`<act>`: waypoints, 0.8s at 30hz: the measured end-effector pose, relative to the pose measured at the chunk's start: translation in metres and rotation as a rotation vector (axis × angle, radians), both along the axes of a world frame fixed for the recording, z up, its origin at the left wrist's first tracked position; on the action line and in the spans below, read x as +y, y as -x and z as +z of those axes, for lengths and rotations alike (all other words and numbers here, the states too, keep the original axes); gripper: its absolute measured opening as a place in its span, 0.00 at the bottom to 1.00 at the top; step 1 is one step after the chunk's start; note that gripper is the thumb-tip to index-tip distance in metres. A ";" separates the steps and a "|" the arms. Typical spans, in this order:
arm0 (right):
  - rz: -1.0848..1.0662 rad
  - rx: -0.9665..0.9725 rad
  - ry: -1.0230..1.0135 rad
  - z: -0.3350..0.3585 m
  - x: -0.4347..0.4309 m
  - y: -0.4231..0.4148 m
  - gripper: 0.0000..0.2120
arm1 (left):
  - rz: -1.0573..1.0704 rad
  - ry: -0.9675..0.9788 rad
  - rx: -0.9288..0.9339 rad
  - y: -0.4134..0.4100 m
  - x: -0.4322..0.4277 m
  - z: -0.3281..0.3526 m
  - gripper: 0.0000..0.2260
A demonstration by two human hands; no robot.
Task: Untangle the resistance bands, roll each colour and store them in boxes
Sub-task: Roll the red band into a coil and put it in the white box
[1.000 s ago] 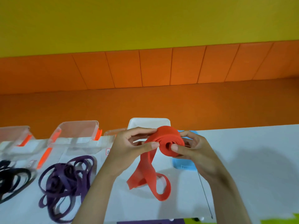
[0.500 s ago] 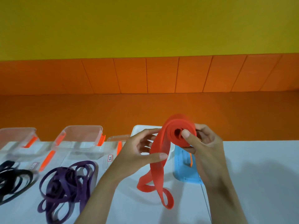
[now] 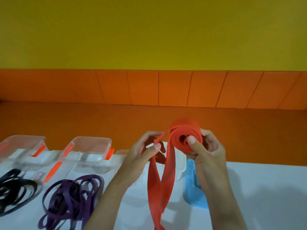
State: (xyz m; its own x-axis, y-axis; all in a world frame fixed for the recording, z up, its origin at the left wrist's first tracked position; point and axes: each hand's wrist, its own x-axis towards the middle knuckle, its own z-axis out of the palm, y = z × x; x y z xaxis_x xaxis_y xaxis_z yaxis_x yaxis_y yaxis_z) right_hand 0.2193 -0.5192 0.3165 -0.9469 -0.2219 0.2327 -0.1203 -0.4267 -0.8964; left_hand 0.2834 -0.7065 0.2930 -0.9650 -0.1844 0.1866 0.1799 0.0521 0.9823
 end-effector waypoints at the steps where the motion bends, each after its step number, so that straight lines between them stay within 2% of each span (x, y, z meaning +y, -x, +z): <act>1: 0.018 -0.013 -0.011 -0.002 0.000 0.004 0.26 | -0.038 0.035 -0.017 0.000 -0.001 -0.002 0.15; 4: 0.073 -0.064 -0.075 -0.012 0.002 0.013 0.29 | -0.134 0.122 -0.093 0.003 -0.007 -0.010 0.13; 8: 0.176 -0.108 -0.195 -0.023 0.004 0.019 0.30 | -0.141 0.095 -0.086 0.004 -0.016 -0.012 0.25; 10: 0.215 -0.109 -0.258 -0.026 0.006 0.021 0.29 | -0.134 0.032 -0.047 0.006 -0.015 -0.008 0.27; 16: 0.239 -0.110 -0.285 -0.034 0.008 0.021 0.25 | -0.030 0.114 -0.072 0.015 -0.014 -0.002 0.23; 24: 0.266 -0.112 -0.201 -0.037 0.008 0.025 0.29 | -0.050 0.121 -0.110 0.015 -0.014 0.002 0.20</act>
State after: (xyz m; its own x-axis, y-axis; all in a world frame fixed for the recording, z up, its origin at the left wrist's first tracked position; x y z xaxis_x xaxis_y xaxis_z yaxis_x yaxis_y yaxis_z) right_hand 0.1947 -0.5114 0.2793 -0.8671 -0.4949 0.0574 0.0752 -0.2439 -0.9669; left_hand 0.2680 -0.7203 0.2951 -0.9883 -0.1181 0.0971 0.0770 0.1645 0.9834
